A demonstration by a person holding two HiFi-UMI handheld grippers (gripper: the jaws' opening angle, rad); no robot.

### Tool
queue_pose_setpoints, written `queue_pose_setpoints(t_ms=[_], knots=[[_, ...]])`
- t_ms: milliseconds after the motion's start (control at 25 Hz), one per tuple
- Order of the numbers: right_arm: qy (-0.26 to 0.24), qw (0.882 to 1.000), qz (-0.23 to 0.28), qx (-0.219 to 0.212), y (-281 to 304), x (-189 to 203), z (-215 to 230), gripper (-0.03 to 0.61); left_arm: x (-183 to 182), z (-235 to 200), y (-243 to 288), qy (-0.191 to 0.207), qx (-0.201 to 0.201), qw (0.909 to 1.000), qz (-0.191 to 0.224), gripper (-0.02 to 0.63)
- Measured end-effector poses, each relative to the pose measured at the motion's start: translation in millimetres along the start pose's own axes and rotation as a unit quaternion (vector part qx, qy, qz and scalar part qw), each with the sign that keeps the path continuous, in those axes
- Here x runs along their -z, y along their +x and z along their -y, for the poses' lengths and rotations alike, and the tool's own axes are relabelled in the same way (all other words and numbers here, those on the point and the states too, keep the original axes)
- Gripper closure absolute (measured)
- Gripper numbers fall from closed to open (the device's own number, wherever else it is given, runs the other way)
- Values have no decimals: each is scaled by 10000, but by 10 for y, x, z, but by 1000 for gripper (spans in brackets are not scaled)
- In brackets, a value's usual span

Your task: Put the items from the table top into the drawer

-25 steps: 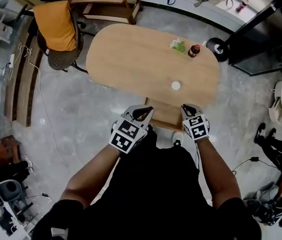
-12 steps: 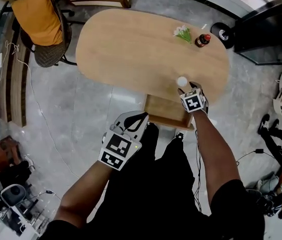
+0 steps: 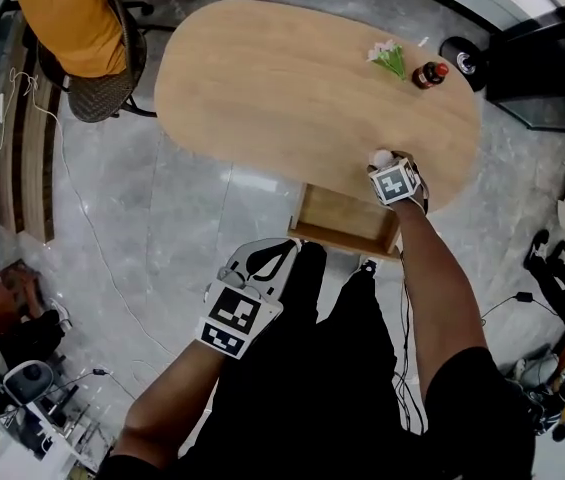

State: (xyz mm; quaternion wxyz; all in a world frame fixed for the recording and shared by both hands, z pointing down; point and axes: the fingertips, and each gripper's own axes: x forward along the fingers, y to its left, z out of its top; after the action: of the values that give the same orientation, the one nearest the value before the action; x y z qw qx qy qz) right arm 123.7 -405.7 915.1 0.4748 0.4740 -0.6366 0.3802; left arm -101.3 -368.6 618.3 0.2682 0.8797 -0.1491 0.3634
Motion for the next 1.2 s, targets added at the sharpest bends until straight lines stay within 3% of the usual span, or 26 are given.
queue_pose_setpoints(t_ms=[320,600,760,1040,1200], knots=[[-34,9999,130,-22,-48,48,-54,305,12,-22,64,14,25,10000,-6,612],[261,9985,473,-68,-409,158,-126,305,14,17,198,-14,70,10000,-14,612],[407,9975,529,-240,-551,548,-346,305,-5,62,289,-63,77,9999,13,612],[403,9965,-97,-729,-406,1545,-1014,305,103,301,419,-41,173,9998,-88,612],[468,9958,-220,-762,-136,1739,-1132,305,238,376,432,-62,94,9998,-185,612]])
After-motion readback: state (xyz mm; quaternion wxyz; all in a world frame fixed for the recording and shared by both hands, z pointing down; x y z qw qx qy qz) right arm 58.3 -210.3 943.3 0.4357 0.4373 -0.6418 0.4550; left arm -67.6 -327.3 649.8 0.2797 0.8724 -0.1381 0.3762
